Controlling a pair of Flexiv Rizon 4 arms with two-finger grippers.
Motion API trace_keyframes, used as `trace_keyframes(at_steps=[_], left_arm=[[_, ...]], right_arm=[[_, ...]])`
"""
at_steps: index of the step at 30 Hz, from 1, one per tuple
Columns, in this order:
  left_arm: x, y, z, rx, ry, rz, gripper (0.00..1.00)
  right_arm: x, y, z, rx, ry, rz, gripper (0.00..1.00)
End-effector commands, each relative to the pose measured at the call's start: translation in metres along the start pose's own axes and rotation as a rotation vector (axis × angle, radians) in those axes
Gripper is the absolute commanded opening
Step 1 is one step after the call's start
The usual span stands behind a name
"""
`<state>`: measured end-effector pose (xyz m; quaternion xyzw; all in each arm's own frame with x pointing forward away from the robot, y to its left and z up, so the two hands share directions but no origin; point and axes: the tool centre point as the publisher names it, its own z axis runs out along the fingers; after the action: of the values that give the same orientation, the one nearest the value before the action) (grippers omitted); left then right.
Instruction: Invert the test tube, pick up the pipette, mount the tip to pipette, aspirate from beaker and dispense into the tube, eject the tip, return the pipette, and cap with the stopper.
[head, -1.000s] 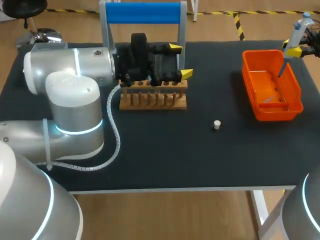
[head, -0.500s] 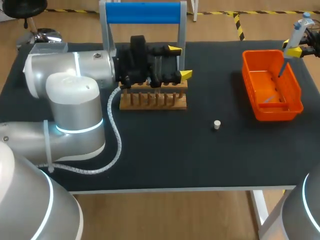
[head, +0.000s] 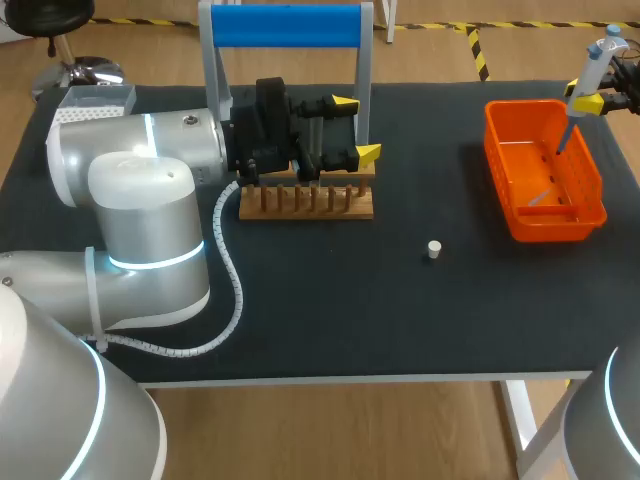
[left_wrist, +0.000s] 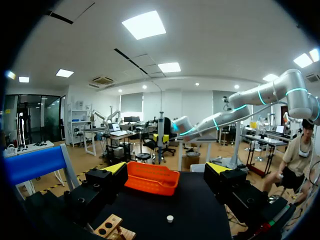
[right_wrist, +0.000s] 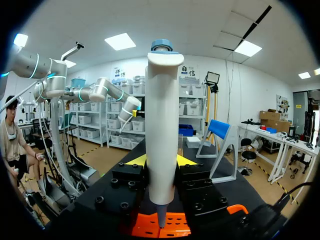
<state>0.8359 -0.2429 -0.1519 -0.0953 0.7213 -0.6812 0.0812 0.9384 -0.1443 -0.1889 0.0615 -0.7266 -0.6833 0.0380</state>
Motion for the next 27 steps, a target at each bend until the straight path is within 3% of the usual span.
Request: trace_keyframes(at_steps=[1,23,27], left_arm=[[0.000,-0.002,0.000,-0.008,0.002,0.000,1.00],[0.000,-0.002,0.000,-0.008,0.002,0.000,1.00],[0.000,-0.002,0.000,-0.008,0.002,0.000,1.00]], right_arm=[[-0.001,0.001,-0.002,0.003,0.006,0.000,0.00],[-0.001,0.001,-0.002,0.003,0.006,0.000,0.00],[0.016,0.007,0.021,0.012,-0.018,0.000,0.00]])
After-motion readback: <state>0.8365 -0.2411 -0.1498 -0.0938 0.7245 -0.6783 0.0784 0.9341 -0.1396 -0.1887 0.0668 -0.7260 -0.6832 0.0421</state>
